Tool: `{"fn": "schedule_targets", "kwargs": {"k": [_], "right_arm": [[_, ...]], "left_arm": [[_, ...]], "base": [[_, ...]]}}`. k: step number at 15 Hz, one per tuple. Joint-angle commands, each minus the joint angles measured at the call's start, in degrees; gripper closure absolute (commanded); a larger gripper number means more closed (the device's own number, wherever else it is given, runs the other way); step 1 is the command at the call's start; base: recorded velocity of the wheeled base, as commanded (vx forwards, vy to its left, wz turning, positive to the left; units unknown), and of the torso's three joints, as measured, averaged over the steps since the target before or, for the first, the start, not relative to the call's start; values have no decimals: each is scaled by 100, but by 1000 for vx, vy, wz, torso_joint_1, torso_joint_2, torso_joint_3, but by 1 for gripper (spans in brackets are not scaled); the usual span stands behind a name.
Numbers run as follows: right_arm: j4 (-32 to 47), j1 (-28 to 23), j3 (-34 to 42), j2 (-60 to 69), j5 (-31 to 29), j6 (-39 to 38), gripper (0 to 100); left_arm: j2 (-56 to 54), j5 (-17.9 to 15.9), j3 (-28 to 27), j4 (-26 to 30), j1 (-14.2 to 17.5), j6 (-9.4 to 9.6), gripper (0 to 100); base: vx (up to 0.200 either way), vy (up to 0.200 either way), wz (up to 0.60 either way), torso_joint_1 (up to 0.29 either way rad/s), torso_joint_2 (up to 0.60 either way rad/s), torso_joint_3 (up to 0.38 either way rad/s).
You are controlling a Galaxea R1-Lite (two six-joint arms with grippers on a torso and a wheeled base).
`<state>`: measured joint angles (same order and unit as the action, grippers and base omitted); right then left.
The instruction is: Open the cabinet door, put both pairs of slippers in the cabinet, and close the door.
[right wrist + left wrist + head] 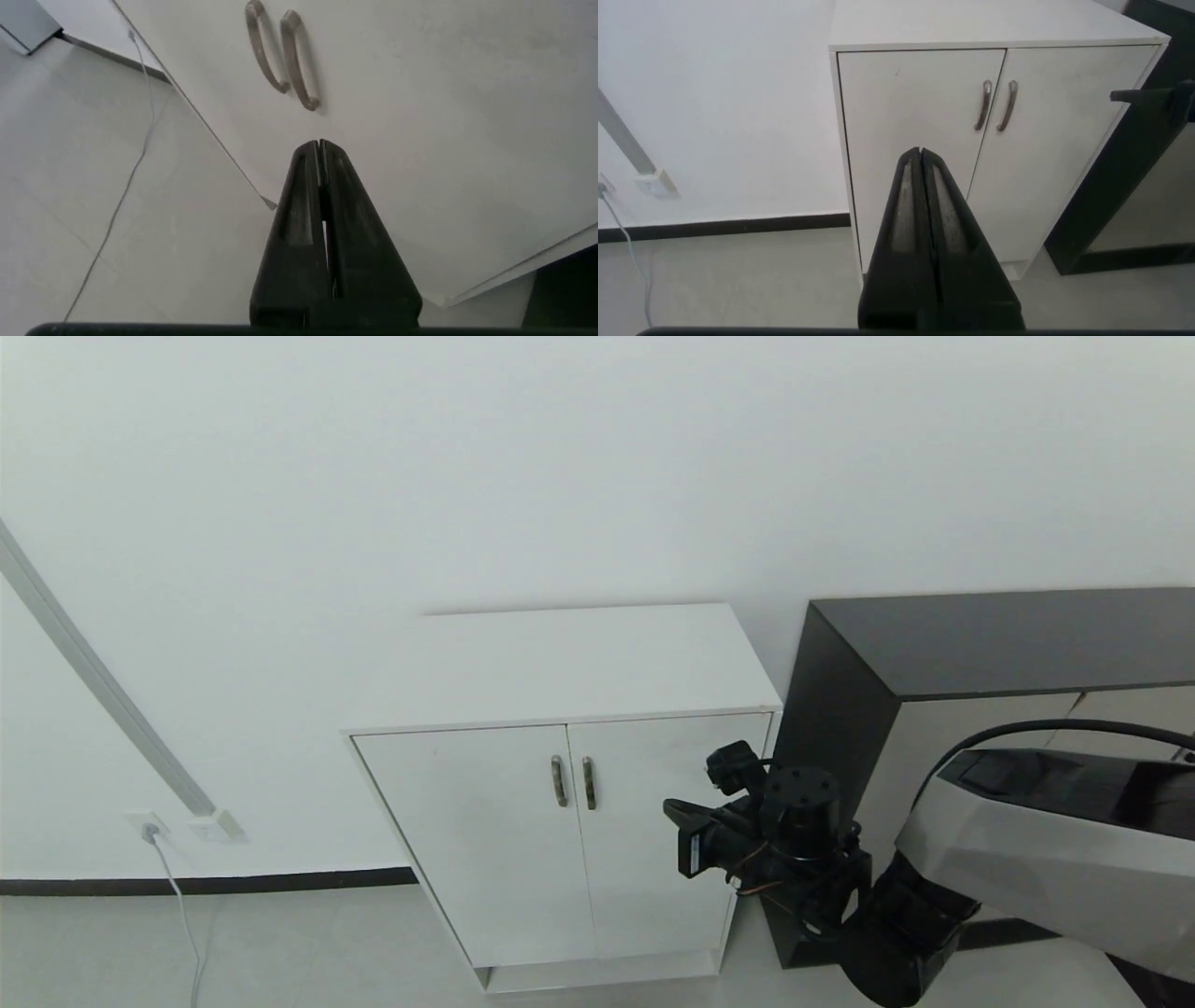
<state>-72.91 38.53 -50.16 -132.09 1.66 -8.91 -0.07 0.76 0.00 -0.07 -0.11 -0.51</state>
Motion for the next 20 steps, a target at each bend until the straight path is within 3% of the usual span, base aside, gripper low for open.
{"fn": "schedule_targets", "kwargs": {"k": [1, 5, 11, 14, 15, 20], "right_arm": [[-30, -21, 367, 368, -60, 3, 100], [23, -478, 1518, 1923, -342, 21, 100], [445, -1832, 3241, 4129, -799, 504, 100], [1359, -2307, 3478, 5263, -790, 575, 100], [2070, -2421, 3470, 5817, -763, 566, 100], [3881, -2438, 3540, 7144, -588, 680, 100]], "left_arm": [[7, 4, 0, -1, 2, -2, 100], [7, -5, 0, -1, 2, 34, 100], [7, 4, 0, -1, 2, -2, 100], [7, 4, 0, -1, 2, -2, 100], [7, 4, 0, -1, 2, -2, 100], [7, 12, 0, -1, 2, -19, 100]], "base": [[0, 0, 0, 0, 0, 0], [0, 0, 0, 0, 0, 0], [0, 0, 0, 0, 0, 0], [0, 0, 0, 0, 0, 0], [0, 0, 0, 0, 0, 0], [0, 0, 0, 0, 0, 0]]}}
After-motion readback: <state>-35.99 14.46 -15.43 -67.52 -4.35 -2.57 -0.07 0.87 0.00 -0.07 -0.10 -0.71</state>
